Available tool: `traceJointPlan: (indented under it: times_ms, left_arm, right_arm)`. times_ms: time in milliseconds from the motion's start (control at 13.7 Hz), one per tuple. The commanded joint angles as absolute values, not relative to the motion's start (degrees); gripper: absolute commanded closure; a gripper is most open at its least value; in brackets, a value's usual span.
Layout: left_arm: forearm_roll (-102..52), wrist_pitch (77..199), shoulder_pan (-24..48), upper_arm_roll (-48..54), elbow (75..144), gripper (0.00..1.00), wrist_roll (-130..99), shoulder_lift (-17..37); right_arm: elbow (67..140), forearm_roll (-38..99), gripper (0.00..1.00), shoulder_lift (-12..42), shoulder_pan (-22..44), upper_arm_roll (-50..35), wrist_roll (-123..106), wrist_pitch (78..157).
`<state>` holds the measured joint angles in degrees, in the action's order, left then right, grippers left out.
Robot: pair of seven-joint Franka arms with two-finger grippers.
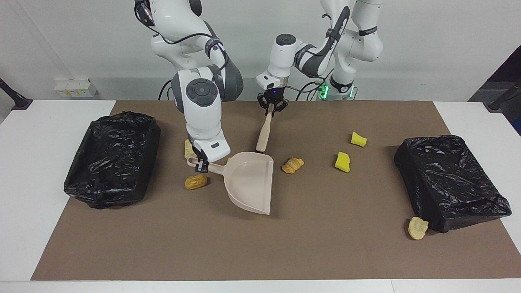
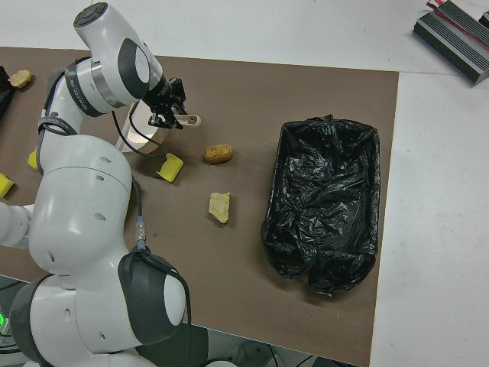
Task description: Sweep and dump trash in bin
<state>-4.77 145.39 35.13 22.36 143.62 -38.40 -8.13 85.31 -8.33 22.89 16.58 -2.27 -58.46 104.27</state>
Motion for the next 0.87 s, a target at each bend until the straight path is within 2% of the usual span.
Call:
traceJointPlan:
  times_ms: [0,364,583,801]
  left_arm:
    - [-4.7,138.4,35.6,21.6,141.5,1.00,-38.9,-9.5]
    - [-4.7,116.4,30.0,21.3,130.8,1.00,-38.8,-13.8]
    - [-4.8,111.6,22.0,21.3,130.0,1.00,-38.5,-17.7]
    - [-4.5,112.2,12.8,21.4,129.1,1.00,-38.3,-16.1]
  right_arm:
    - [88.1,-9.6,1.00,20.6,16.0,-2.5,-58.7,105.7]
    - [88.1,-9.6,1.00,20.7,15.7,-2.6,-60.2,105.9]
    - [88.5,-9.5,1.00,20.6,15.7,-2.6,-60.2,105.8]
    - [90.7,-9.6,1.00,20.6,16.1,-2.6,-60.7,106.0]
